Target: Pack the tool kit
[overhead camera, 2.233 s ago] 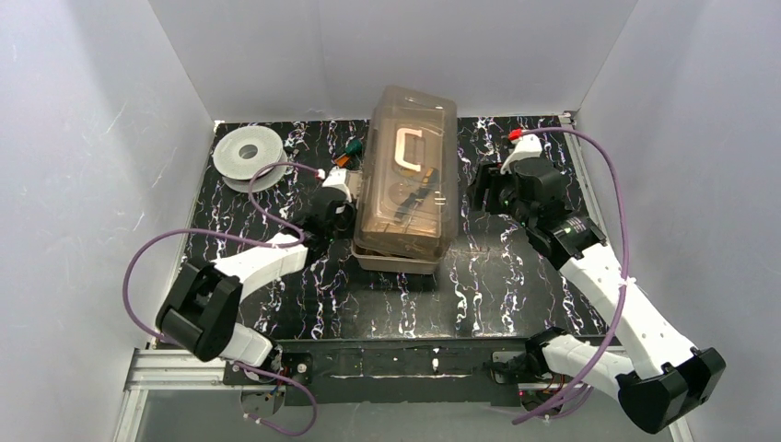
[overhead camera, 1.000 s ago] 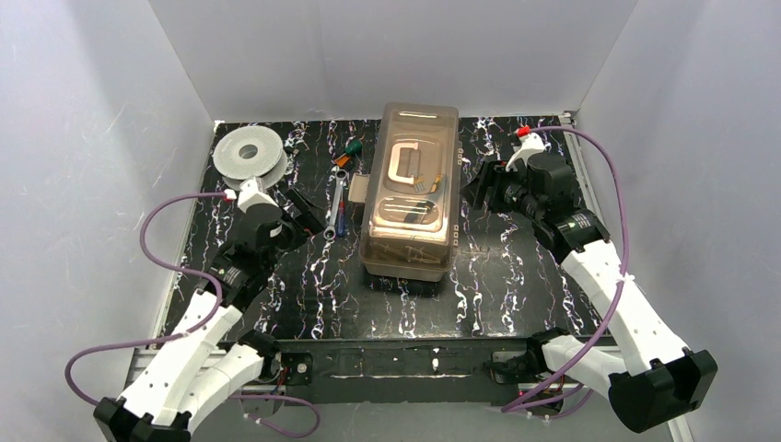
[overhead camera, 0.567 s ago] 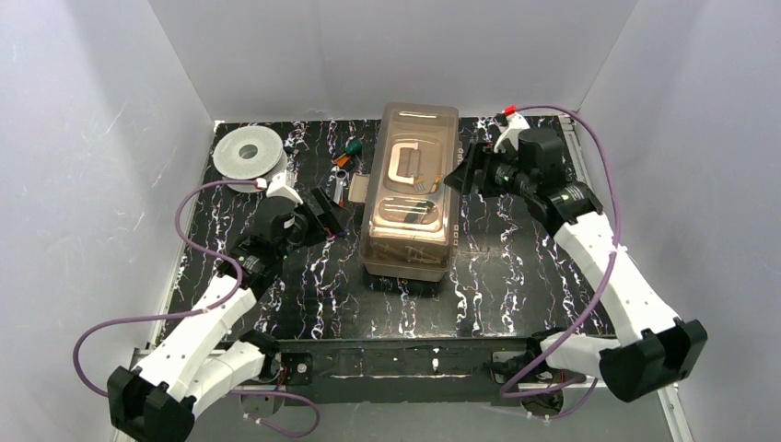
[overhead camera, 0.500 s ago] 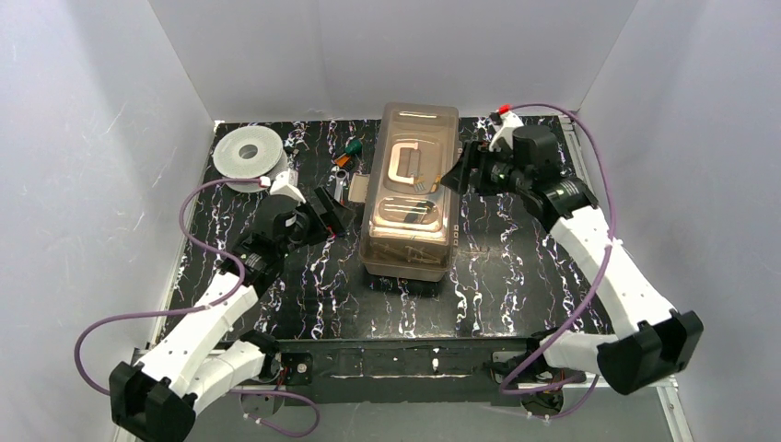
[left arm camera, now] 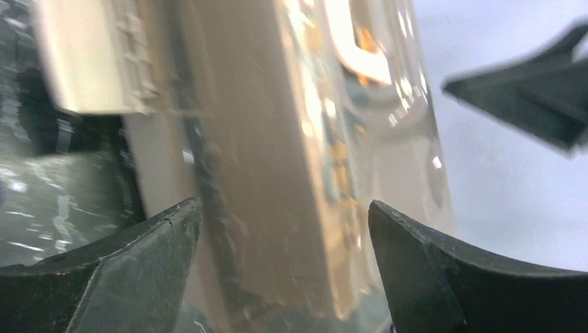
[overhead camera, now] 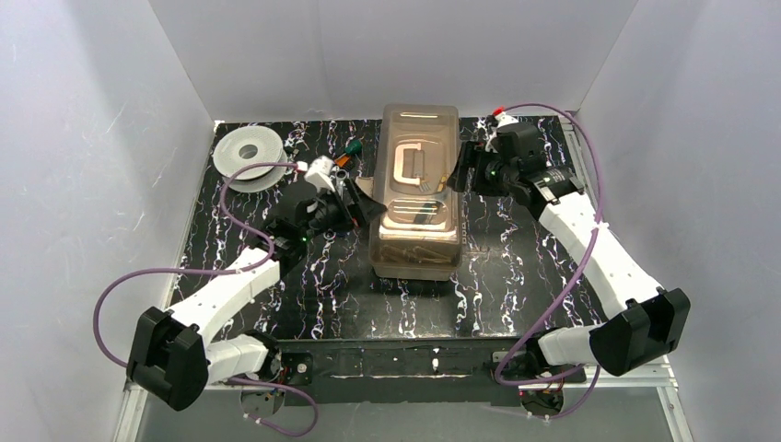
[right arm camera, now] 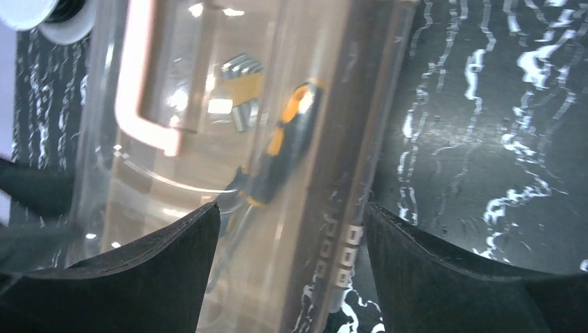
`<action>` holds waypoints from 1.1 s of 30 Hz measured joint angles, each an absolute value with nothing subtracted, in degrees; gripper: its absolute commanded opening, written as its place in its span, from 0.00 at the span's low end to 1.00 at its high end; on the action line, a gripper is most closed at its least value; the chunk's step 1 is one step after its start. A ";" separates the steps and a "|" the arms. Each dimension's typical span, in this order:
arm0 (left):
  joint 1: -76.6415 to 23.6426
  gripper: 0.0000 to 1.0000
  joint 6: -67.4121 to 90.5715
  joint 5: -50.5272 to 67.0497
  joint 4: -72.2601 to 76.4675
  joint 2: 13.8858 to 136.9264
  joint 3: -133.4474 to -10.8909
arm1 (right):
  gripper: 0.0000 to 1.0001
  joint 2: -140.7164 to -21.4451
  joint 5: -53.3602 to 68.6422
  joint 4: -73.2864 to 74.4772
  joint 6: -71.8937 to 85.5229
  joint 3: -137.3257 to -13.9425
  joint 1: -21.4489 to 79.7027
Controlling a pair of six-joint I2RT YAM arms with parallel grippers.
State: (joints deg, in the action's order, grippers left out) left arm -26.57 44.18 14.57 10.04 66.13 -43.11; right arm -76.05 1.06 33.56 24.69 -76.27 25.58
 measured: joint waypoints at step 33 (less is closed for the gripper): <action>-4.67 0.98 55.51 26.44 13.10 60.25 -30.79 | 0.59 -80.01 -7.22 37.58 16.56 -89.12 33.82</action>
